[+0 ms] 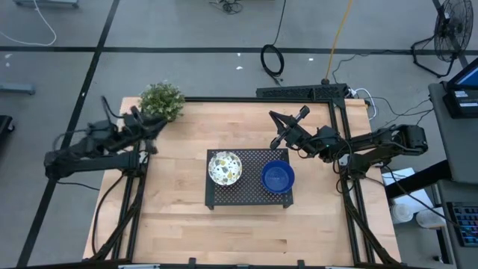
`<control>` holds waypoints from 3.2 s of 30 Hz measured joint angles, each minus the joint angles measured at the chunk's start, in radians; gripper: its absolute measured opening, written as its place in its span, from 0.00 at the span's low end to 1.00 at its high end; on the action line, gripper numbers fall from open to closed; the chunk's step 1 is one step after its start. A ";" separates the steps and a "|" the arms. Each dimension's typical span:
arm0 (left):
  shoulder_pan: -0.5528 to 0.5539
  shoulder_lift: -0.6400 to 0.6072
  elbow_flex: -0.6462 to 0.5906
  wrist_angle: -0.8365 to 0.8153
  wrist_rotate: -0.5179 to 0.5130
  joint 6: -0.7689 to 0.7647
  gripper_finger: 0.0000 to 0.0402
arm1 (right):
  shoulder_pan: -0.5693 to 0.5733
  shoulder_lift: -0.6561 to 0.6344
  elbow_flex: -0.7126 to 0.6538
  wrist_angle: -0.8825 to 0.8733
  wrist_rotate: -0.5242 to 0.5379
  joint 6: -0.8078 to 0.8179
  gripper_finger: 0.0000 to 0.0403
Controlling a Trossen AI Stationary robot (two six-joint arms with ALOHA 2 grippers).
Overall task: Pick & Place Mini bowls
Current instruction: Return to Home Position
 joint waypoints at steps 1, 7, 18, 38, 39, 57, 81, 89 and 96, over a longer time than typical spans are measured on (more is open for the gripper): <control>0.000 0.006 -0.034 0.038 0.001 0.000 0.19 | 0.000 0.000 0.000 0.000 0.000 0.000 0.02; 0.000 0.033 -0.196 0.219 -0.008 0.010 0.19 | 0.000 0.000 0.000 -0.001 0.001 0.000 0.02; 0.000 0.050 -0.324 0.416 0.001 0.026 0.19 | 0.000 0.000 0.000 -0.002 0.002 0.000 0.02; 0.000 0.050 -0.465 0.492 0.003 -0.005 0.19 | 0.000 0.000 0.000 -0.003 0.003 0.000 0.02; 0.000 0.050 -0.474 0.507 0.002 -0.005 0.19 | 0.000 0.000 0.000 -0.003 0.003 0.000 0.02; 0.010 0.050 -0.482 0.365 0.284 0.062 0.19 | 0.000 0.000 0.000 -0.015 0.007 0.000 0.02; 0.073 0.050 -0.481 0.385 0.079 -0.005 0.19 | 0.000 0.000 0.000 -0.022 -0.002 0.108 0.02; 0.073 0.050 -0.481 0.385 0.079 -0.003 0.19 | -0.006 0.000 0.086 -0.302 -0.233 0.374 0.00; 0.073 0.050 -0.481 0.390 0.078 0.132 0.19 | -0.023 -0.001 0.135 -0.654 -0.291 0.516 0.00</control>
